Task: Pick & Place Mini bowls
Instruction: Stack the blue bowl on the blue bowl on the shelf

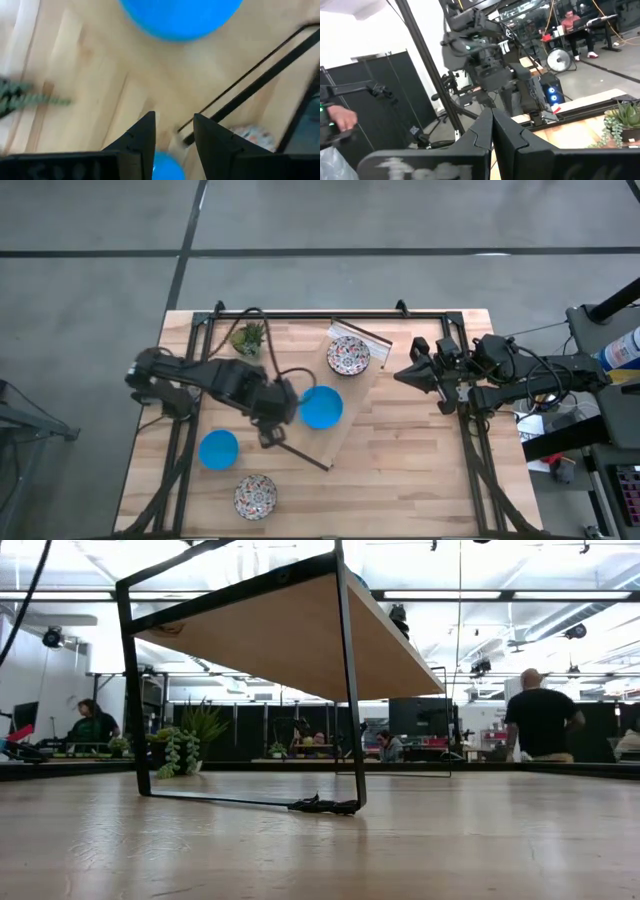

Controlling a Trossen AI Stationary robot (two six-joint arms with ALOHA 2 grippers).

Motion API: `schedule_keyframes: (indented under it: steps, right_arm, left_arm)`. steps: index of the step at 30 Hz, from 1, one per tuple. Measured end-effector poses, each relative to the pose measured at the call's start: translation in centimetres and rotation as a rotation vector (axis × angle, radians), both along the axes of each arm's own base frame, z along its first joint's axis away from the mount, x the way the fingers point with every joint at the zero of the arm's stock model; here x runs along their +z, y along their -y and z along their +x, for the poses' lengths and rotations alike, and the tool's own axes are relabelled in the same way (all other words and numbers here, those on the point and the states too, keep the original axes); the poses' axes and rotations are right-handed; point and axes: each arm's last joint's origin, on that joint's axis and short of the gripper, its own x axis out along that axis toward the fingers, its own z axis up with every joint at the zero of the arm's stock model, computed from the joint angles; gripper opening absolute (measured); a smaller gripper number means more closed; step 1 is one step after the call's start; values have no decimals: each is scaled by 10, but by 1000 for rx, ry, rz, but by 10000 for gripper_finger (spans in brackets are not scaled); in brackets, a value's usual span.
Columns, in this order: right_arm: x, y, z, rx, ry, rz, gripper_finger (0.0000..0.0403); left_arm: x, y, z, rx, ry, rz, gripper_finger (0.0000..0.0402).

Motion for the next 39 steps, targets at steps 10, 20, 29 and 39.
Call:
schedule_keyframes:
  steps: [10,20,29,39]
  right_arm:
    - [0,0,0,-3,-3,-5,8]
    - [0,0,0,-11,2,-10,8]
    - [0,2,1,-66,-4,37,8]
    - [0,3,1,-111,-9,81,8]
  left_arm:
    - [-44,-20,-74,35,-149,-8,126]
    - [-95,-32,-123,11,-108,-53,126]
    - [-145,-32,-136,-144,-180,-103,126]
    - [-176,-29,-134,-314,-146,-114,126]
